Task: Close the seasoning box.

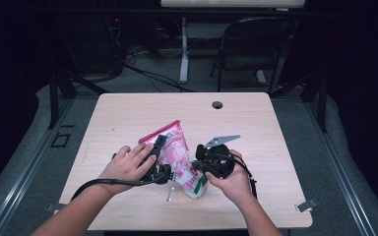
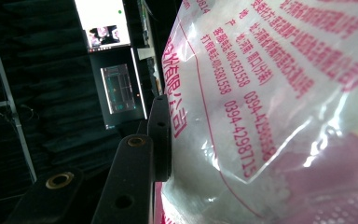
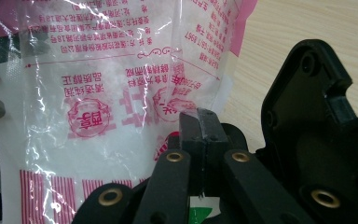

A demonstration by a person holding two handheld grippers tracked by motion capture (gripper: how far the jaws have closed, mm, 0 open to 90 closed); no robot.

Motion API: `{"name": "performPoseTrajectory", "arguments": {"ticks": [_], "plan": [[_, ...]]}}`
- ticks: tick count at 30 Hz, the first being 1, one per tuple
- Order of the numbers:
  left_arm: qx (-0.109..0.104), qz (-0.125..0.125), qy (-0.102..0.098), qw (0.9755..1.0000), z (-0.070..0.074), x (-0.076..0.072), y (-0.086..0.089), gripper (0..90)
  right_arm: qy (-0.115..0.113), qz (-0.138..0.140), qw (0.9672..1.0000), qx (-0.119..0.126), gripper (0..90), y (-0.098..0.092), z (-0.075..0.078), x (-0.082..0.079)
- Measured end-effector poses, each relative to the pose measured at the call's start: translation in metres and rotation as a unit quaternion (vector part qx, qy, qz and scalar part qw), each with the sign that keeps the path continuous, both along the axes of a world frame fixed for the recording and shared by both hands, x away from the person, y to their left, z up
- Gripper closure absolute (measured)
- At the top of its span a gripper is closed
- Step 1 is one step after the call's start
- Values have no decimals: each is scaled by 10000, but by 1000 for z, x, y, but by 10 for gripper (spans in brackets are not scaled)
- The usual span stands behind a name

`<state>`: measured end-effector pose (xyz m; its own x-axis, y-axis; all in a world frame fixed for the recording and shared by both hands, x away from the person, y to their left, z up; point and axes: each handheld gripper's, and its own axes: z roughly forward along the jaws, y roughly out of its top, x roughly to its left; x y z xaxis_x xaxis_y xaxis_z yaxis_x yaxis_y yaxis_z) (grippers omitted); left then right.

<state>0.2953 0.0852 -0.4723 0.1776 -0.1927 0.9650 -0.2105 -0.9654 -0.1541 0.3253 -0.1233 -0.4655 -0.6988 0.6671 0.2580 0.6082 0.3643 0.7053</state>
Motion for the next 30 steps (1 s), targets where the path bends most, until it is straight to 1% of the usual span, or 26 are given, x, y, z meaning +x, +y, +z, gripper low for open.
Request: {"name": "performPoseTrajectory", "arguments": {"ticks": [5,9,10,11,12,16,22,23,24,27,28,29,30], "plan": [[-39,-16,14,10000,0,0,0,706,1,4,10000,2,900,0,0,0],[-13,-26,14,10000,0,-1,0,707,7,5,10000,8,900,-1,0,0],[16,-58,-44,10000,1,-1,0,708,2,-1,10000,15,900,-1,0,0],[-9,-59,-44,10000,1,-1,0,708,-4,-2,10000,17,900,-1,0,-1],[-18,-36,3,10000,0,-1,1,708,-5,-4,10000,19,900,-1,0,-1],[8,-39,16,10000,0,-1,0,709,19,-8,10000,44,900,-1,-1,-1],[18,-48,9,10000,0,-2,0,710,21,5,10000,38,900,-3,-1,0],[53,-74,-39,10000,1,-2,-1,710,20,3,10000,33,900,-3,-1,0],[37,-54,-7,10000,1,-2,-1,710,21,-4,10000,28,900,-3,-1,0],[54,-52,-12,10000,1,-2,-1,711,18,-21,10000,27,900,-3,-1,0],[54,-94,-60,9999,2,-2,-2,711,18,-21,10000,25,900,-3,-2,0],[10,-66,-3,10000,1,-2,-1,711,18,-22,10000,16,900,-3,-2,0],[3,-75,-15,10000,1,-2,-1,711,16,-42,10000,45,900,-2,-2,0]]}}
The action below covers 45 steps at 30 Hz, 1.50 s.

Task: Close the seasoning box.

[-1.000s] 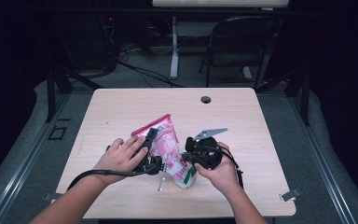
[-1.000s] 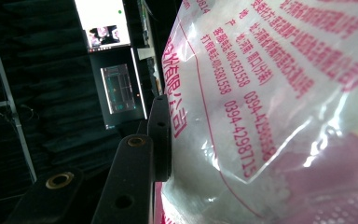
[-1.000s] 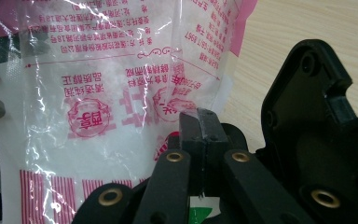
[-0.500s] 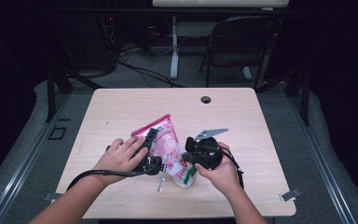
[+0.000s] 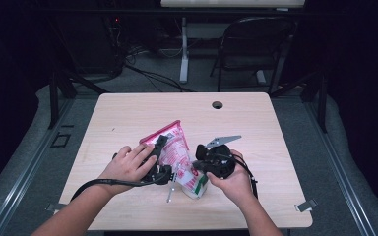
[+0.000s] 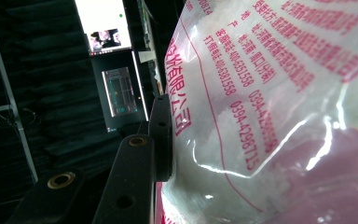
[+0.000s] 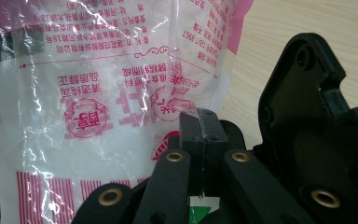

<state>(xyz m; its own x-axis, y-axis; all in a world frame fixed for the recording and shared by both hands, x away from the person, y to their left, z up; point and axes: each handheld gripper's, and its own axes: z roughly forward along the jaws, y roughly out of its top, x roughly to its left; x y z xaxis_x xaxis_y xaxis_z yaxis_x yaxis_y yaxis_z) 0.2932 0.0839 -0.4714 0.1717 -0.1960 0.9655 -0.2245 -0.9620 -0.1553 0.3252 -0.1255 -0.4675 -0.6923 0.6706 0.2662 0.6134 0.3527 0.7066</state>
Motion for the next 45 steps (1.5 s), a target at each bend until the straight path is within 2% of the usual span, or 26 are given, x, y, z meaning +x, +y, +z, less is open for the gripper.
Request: {"name": "performPoseTrajectory", "arguments": {"ticks": [7,11,14,16,31,32,36,39,45], "plan": [[63,-8,-12,10000,0,-1,1,714,2,-49,10000,34,900,-2,0,1],[108,-34,-84,9999,1,-2,0,717,12,-67,10000,42,900,-2,0,1],[31,-26,-23,10000,0,-2,0,718,18,-45,10000,0,900,-1,-1,1],[58,-66,-93,9999,1,-2,-1,718,14,-45,10000,-19,900,-1,-1,1],[87,-60,-70,9999,2,-3,-1,721,-9,-39,10000,5,900,-1,0,0],[88,-86,-130,9998,3,-3,-1,721,1,-40,10000,6,900,-2,0,0],[33,-61,-76,9999,2,-3,-1,722,0,-42,10000,0,900,-2,1,0],[87,-96,-160,9998,4,-4,-2,723,-17,-57,10000,7,900,-2,1,0],[102,-109,-149,9998,4,-4,-2,724,-15,-41,10000,-6,900,-2,1,0]]}}
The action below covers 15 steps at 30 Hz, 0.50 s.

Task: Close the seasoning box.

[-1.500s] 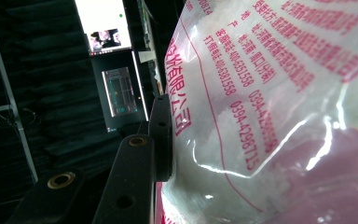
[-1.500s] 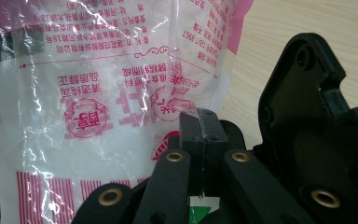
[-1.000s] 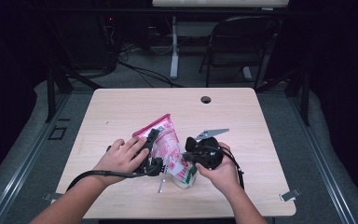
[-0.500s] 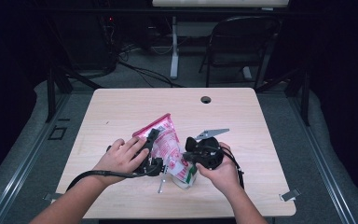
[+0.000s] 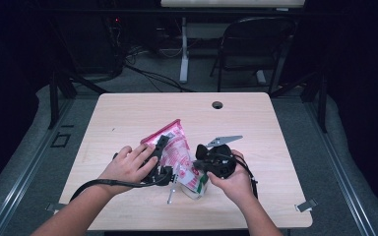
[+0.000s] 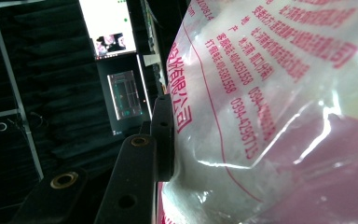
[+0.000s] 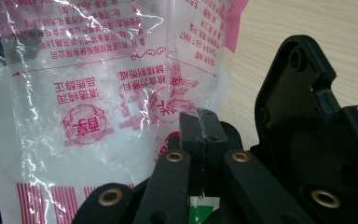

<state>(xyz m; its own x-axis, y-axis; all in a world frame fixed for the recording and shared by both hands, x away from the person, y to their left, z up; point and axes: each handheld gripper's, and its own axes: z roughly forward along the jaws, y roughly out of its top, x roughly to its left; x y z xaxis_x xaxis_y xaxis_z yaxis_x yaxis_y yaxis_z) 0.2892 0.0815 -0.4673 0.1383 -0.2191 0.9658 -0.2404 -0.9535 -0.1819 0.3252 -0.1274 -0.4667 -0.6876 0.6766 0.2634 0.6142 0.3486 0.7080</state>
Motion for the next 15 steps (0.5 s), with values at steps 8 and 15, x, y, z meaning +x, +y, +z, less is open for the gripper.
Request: {"name": "performPoseTrajectory", "arguments": {"ticks": [8,15], "plan": [[-13,-19,2,10000,-1,0,0,725,0,3,10000,-20,900,0,0,0],[-15,2,52,10000,-1,0,-1,726,5,2,10000,-27,900,1,0,-1]]}}
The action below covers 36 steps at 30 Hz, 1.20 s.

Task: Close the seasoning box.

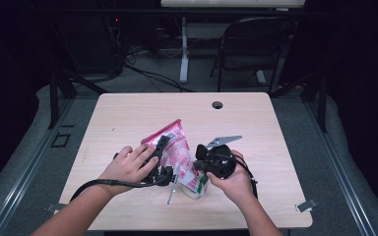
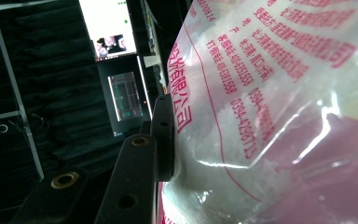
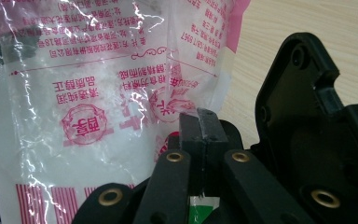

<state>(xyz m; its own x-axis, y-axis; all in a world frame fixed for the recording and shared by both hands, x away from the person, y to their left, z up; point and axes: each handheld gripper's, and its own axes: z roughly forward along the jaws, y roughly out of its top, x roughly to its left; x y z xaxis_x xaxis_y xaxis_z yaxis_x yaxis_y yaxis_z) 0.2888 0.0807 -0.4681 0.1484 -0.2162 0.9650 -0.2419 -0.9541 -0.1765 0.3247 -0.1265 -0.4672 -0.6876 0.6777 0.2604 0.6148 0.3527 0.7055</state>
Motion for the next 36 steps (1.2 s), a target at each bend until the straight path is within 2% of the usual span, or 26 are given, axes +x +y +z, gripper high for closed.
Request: {"name": "performPoseTrajectory", "arguments": {"ticks": [1,14,23,26,27,29,32,33,36], "plan": [[41,-36,-74,10000,1,0,-1,726,-8,-1,10000,-5,900,0,0,0],[67,-34,-43,10000,1,-1,-2,728,12,-7,10000,-40,900,-1,0,0],[41,-72,-91,9999,1,-2,-3,729,3,-6,10000,-31,900,-3,0,-1],[61,-67,-82,9999,1,-1,-3,729,-2,-7,10000,-38,900,-3,0,-1],[42,-29,-18,10000,1,-1,-3,730,1,-9,10000,-40,900,-3,0,-1],[63,-65,-80,9999,1,-1,-3,730,-3,-12,10000,-43,900,-3,1,-1],[76,-61,-71,9999,2,-1,-3,730,-6,-11,10000,-39,900,-3,0,-1],[39,-17,1,10000,1,-1,-3,730,-10,-20,10000,-39,900,-3,0,-1],[-28,-3,40,10000,0,-1,-2,730,-26,-21,10000,-37,900,-3,0,-1]]}}
